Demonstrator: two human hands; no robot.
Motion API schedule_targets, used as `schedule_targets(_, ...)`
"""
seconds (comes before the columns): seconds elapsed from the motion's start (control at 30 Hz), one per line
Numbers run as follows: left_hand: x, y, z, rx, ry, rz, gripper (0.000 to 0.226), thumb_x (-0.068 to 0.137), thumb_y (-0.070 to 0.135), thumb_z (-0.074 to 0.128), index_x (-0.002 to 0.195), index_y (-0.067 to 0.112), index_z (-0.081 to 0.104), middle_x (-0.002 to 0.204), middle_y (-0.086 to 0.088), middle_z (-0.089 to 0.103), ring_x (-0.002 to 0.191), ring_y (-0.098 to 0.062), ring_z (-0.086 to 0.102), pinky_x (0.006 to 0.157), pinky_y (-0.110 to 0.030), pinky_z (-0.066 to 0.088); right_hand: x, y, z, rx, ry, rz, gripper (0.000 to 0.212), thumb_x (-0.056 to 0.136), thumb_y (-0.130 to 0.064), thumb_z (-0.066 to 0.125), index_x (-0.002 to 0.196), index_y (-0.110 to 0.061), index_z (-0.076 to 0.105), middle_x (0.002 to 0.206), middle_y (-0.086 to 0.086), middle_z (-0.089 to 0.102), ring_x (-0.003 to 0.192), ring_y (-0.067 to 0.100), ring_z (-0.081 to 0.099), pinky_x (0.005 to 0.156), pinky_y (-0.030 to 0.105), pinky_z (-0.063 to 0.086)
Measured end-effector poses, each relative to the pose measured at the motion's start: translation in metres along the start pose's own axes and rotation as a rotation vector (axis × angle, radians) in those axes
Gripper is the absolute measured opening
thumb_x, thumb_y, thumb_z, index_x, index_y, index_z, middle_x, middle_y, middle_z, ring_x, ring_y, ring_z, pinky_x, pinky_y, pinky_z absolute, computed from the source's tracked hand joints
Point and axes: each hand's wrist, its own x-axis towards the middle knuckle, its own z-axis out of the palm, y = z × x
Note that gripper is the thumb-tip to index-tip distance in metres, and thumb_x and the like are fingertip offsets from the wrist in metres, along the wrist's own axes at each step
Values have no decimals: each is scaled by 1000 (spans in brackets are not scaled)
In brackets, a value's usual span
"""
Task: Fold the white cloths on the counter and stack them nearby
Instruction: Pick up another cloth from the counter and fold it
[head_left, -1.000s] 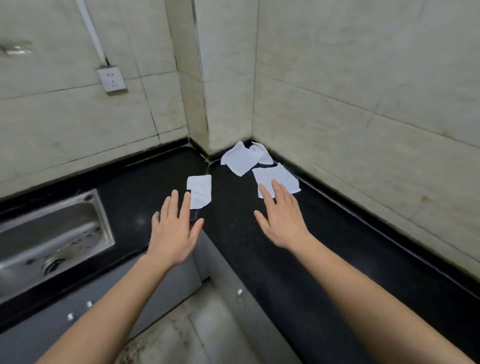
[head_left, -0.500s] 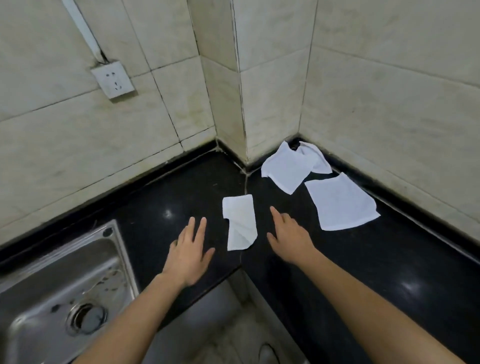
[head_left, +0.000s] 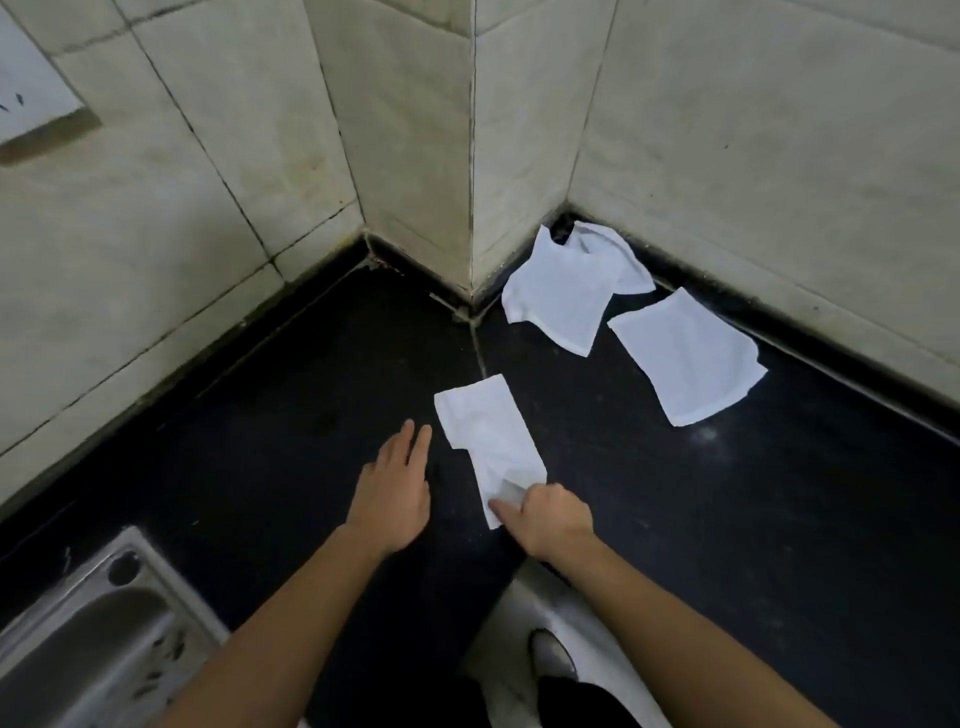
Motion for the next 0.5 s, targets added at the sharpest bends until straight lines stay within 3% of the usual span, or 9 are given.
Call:
schedule_targets(0.1, 32, -10, 2, 72, 9, 169, 74, 96, 11, 45, 158, 16, 6, 166, -4, -2, 152, -24, 3, 119, -44, 25, 9, -5, 17, 63, -5, 166, 54, 96, -59, 41, 122, -13, 54, 118, 9, 64, 107, 30, 64, 83, 37, 50)
schedule_targets(0.27, 70, -13, 13, 205, -128, 354, 78, 92, 3, 47, 158, 18, 7, 166, -1, -7, 152, -24, -8, 122, -49, 15, 7, -6, 22, 248, 87, 184, 21, 99, -36, 48, 100, -17, 55, 107, 7, 59, 94, 27, 60, 74, 35, 48)
schedule_targets(0.33, 74, -14, 19, 219, -108, 342, 66, 92, 7, 48, 153, 18, 24, 163, -3, 16, 149, -26, 11, 119, -49, 20, 5, 0, 19, 265, 142, 232, 17, 99, -29, 45, 97, -13, 48, 103, 9, 59, 91, 31, 59, 71, 35, 43)
schedule_targets(0.4, 73, -15, 25, 269, 0, 324, 48, 90, 9, 48, 137, 19, 48, 144, -2, 45, 133, -24, 36, 110, -42, 30, 5, 10, 11, 363, 198, 301, 15, 100, -24, 42, 95, -10, 39, 94, 11, 55, 82, 33, 55, 69, 36, 40)
schedule_targets(0.5, 64, -25, 34, 254, 59, 276, 33, 91, 12, 44, 118, 21, 62, 123, 2, 60, 115, -21, 47, 98, -37, 35, 6, 20, 2, 514, 237, 360, 17, 99, -26, 48, 96, -12, 39, 88, 7, 53, 72, 25, 53, 67, 33, 39)
